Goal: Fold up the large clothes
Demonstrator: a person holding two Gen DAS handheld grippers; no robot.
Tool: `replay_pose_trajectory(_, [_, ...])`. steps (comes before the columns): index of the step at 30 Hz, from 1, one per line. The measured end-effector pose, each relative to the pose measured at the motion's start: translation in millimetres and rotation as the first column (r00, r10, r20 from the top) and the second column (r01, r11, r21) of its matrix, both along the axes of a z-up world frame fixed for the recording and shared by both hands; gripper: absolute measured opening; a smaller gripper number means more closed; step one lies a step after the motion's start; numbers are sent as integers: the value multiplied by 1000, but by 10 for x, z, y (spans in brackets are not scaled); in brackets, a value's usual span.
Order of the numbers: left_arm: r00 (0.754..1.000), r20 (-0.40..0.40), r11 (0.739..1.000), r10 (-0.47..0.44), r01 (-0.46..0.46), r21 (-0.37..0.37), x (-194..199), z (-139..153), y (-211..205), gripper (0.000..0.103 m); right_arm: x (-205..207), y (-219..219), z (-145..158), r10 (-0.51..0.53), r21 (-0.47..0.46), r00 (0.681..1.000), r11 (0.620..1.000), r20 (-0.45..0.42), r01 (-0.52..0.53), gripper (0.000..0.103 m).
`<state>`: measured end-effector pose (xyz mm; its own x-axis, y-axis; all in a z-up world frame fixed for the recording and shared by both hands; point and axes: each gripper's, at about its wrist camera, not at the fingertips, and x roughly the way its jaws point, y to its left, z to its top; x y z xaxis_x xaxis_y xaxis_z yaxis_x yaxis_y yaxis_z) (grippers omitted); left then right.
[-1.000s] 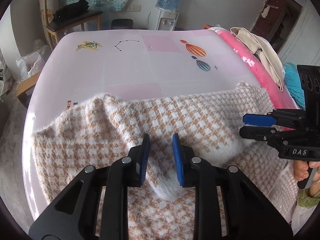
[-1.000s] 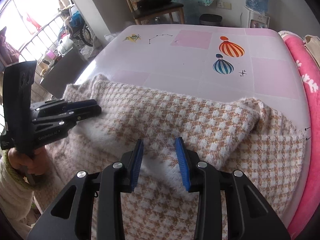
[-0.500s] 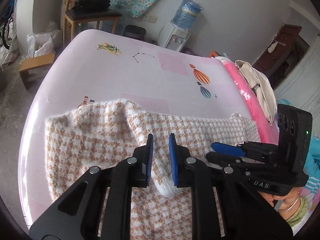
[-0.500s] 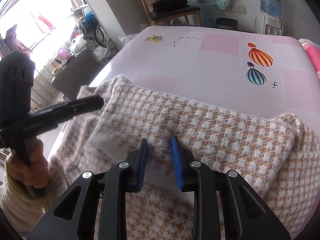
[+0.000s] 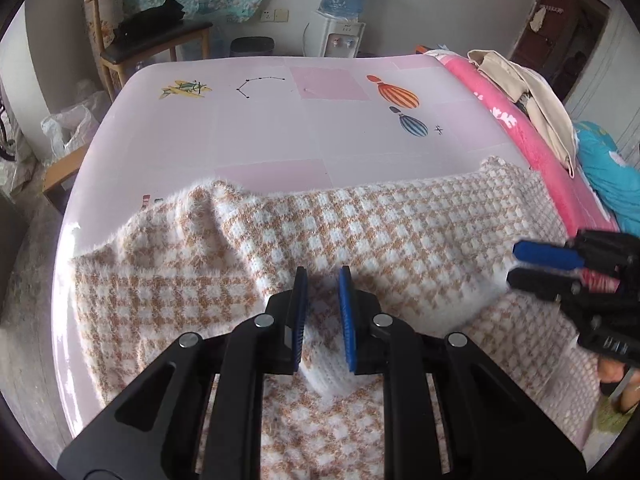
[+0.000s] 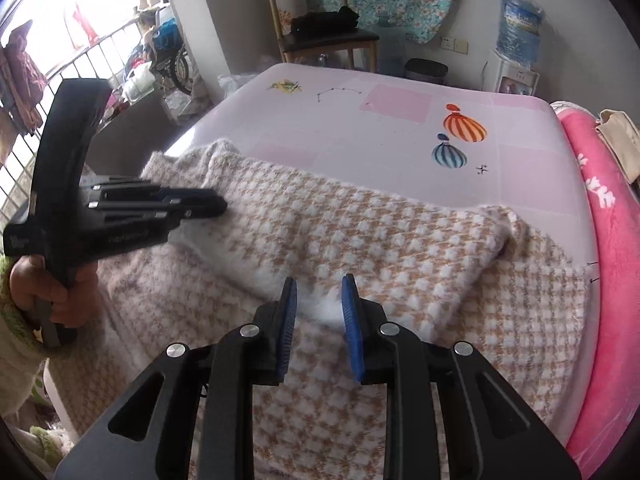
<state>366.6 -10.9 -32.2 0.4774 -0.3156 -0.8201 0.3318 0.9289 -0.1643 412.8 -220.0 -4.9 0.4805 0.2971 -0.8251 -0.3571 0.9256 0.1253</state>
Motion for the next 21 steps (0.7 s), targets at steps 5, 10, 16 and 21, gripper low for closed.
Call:
replay_pose_trajectory(5, [997, 71, 999, 17, -20, 40, -170, 4, 1, 16, 299, -174, -210, -60, -25, 996, 998, -71, 58, 23])
replay_pose_trajectory(10, [988, 154, 982, 27, -55, 183, -443, 179, 146, 16, 27, -297, -45, -79, -85, 995, 994, -59, 74, 23])
replay_pose_trajectory(16, [986, 129, 989, 104, -117, 94, -952, 507, 728, 17, -613, -465, 256, -132, -22, 990, 991, -49, 131, 43])
replay_pose_trajectory(21, [985, 60, 987, 160, -161, 14, -1532, 437, 1062, 17, -1321, -290, 235, -98, 81, 995, 992, -8, 99, 53])
